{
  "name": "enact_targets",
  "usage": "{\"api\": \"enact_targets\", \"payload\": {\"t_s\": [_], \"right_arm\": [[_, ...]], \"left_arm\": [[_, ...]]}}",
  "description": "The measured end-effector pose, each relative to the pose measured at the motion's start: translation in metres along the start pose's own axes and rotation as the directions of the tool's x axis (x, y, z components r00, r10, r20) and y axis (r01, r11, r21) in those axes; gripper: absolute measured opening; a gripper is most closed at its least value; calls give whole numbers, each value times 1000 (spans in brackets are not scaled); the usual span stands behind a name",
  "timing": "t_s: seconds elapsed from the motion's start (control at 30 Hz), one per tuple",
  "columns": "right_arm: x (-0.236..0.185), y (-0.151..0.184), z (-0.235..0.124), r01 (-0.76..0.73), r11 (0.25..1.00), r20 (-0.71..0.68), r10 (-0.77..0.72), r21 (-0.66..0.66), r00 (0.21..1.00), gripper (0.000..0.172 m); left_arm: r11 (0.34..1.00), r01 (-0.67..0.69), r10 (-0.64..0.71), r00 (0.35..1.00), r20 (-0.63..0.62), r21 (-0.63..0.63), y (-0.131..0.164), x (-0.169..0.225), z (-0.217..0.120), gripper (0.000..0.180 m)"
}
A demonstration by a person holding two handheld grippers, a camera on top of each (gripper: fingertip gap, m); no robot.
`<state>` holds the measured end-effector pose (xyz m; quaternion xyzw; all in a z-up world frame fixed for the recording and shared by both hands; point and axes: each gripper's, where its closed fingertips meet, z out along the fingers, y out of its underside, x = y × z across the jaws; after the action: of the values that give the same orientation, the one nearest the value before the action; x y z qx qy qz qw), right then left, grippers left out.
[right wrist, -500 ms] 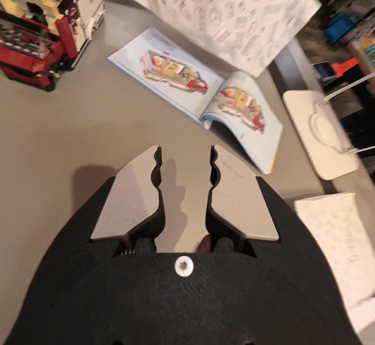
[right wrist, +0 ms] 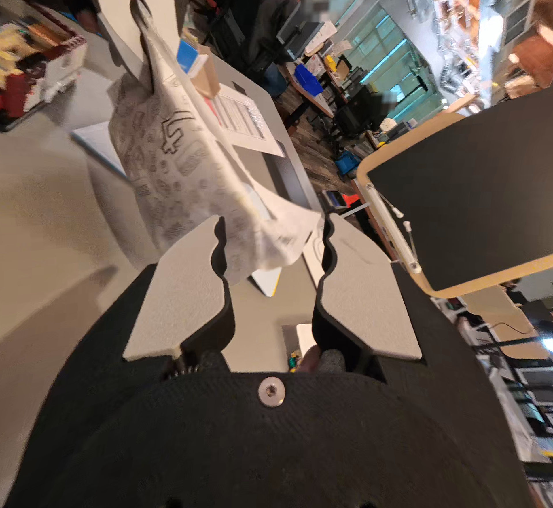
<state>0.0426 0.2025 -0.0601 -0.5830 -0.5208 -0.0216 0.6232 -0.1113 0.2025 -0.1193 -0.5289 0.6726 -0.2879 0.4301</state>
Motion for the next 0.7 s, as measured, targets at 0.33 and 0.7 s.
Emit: {"api": "enact_targets", "payload": {"t_s": [0.33, 0.7], "right_arm": [[-80, 47, -17, -64, 970, 429, 163, -236, 888, 72], [-90, 80, -7, -90, 931, 415, 242, -354, 877, 27]], "left_arm": [[997, -64, 57, 985, -161, -37, 19, 33, 18, 1], [998, -53, 44, 967, -251, -28, 31, 44, 17, 1]]}}
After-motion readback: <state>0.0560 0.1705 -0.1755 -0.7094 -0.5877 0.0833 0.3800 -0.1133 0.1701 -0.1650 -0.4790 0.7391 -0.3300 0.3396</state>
